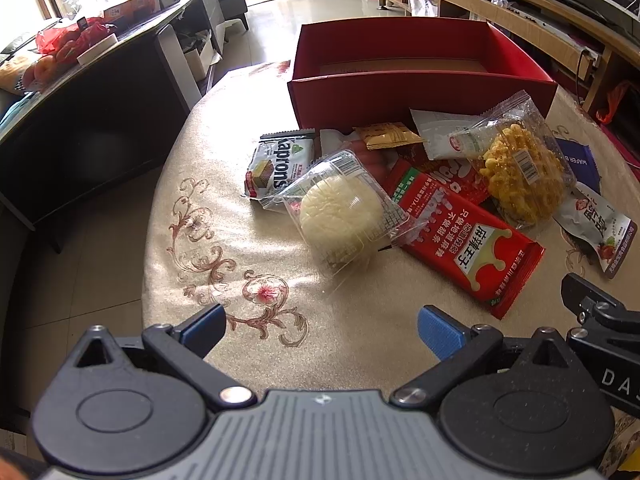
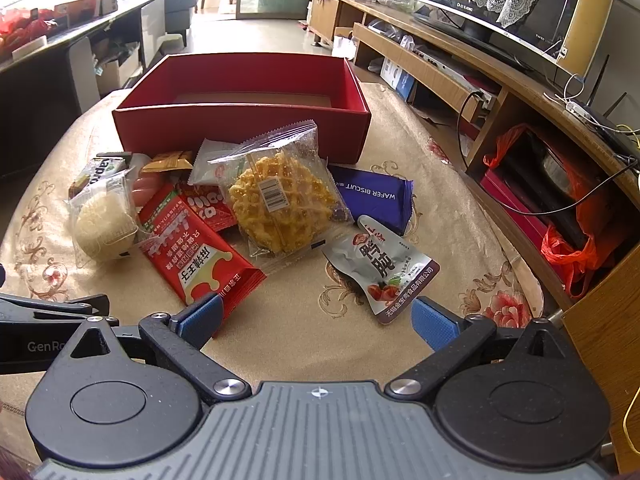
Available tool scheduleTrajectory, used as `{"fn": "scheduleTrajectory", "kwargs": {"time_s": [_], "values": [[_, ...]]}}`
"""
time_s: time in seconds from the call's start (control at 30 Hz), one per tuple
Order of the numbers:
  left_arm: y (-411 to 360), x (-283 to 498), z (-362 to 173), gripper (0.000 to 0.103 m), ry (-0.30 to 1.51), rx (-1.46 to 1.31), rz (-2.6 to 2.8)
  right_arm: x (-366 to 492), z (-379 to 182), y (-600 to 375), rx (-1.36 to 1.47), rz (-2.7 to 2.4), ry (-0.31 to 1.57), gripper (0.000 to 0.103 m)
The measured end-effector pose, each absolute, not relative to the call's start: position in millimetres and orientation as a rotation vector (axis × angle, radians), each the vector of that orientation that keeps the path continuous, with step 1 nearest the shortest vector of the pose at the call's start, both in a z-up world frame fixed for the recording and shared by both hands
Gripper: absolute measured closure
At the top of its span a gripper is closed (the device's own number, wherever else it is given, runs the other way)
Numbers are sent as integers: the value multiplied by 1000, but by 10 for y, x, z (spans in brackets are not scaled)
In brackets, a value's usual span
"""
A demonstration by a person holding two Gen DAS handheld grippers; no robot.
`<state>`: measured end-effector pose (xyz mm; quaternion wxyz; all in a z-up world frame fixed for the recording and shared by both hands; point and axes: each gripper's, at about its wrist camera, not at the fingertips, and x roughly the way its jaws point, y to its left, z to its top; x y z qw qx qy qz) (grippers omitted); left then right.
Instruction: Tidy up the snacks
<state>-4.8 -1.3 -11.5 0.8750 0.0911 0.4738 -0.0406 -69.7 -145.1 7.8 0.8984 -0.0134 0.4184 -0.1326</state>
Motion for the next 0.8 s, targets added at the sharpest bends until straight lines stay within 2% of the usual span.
{"fn": "scheduleTrajectory", "kwargs": {"time_s": [0.8], "values": [[-17,-54,-121,6,999,186,-107,-682,108,-1469,-27,-261,858,3]]}}
